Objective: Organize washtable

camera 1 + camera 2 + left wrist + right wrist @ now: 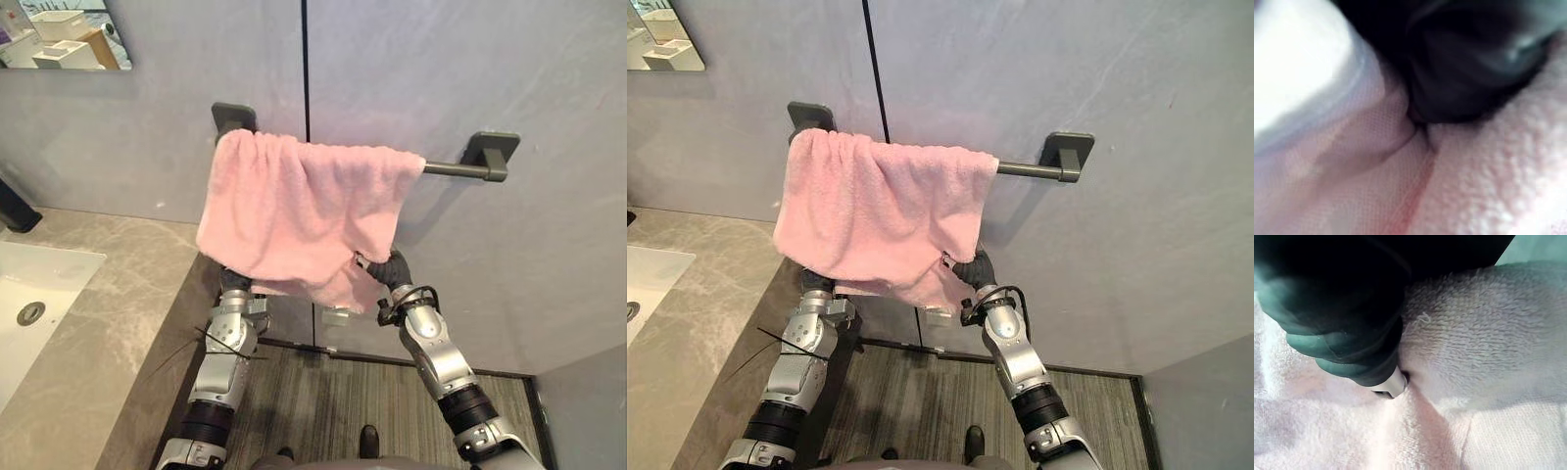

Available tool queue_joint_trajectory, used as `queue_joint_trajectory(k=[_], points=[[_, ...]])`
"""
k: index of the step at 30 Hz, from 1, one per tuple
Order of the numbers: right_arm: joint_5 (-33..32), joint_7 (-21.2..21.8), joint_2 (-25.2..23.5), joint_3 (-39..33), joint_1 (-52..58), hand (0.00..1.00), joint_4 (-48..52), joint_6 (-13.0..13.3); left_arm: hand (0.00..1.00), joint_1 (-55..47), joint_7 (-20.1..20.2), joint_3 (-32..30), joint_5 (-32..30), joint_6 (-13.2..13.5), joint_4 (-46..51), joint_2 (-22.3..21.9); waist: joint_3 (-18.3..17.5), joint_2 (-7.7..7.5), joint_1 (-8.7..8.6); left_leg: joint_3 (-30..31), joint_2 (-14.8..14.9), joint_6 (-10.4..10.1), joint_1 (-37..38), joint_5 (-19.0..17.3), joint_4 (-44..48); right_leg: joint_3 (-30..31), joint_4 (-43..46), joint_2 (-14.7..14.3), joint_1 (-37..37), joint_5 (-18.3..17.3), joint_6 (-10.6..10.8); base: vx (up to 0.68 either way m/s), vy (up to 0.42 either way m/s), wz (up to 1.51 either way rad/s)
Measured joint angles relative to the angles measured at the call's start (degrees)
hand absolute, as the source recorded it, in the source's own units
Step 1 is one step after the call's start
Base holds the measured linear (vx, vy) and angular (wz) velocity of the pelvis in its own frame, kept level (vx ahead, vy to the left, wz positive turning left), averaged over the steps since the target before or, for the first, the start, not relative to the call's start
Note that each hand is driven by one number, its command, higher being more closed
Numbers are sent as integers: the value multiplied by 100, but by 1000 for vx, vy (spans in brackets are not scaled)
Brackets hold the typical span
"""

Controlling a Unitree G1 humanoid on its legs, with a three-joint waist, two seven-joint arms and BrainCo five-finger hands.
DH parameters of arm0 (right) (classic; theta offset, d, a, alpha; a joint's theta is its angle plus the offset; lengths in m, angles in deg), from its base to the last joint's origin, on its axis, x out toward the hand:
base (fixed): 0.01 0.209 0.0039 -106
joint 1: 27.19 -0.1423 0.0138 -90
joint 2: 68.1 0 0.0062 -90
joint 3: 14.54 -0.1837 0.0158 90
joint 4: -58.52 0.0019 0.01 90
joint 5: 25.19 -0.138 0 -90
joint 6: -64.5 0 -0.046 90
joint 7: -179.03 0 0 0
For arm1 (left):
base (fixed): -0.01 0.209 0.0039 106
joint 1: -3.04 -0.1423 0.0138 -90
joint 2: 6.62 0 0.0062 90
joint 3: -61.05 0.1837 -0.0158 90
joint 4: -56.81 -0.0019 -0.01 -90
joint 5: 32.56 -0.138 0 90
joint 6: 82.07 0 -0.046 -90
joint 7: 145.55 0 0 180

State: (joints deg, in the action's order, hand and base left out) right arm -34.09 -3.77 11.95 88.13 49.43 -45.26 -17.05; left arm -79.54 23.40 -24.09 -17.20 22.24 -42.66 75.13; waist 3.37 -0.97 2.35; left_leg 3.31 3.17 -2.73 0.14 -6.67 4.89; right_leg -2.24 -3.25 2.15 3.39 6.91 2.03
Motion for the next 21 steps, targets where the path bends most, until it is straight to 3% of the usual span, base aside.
queue_joint_trajectory(k=[8,14,21], points=[[5,-57,-10,-735,617,100,449,10,100,-197,156,120,-6,-11,-2,-94,-1,-2,-33,-123,-2,1,69,-1,-62,116,-1,-3,19,1,2,2,19,-7],[1,-76,-132,-895,731,100,449,12,100,-270,344,235,-14,-14,-8,-149,-1,-2,-154,-191,0,1,83,-1,-80,187,-9,-9,45,10,13,-4,9,-6],[-1,-55,-143,-986,844,100,449,25,100,-305,354,257,-19,-17,-27,-198,-2,0,-155,-236,-7,2,93,-1,-86,233,-46,-6,45,41,30,-8,7,-3]])
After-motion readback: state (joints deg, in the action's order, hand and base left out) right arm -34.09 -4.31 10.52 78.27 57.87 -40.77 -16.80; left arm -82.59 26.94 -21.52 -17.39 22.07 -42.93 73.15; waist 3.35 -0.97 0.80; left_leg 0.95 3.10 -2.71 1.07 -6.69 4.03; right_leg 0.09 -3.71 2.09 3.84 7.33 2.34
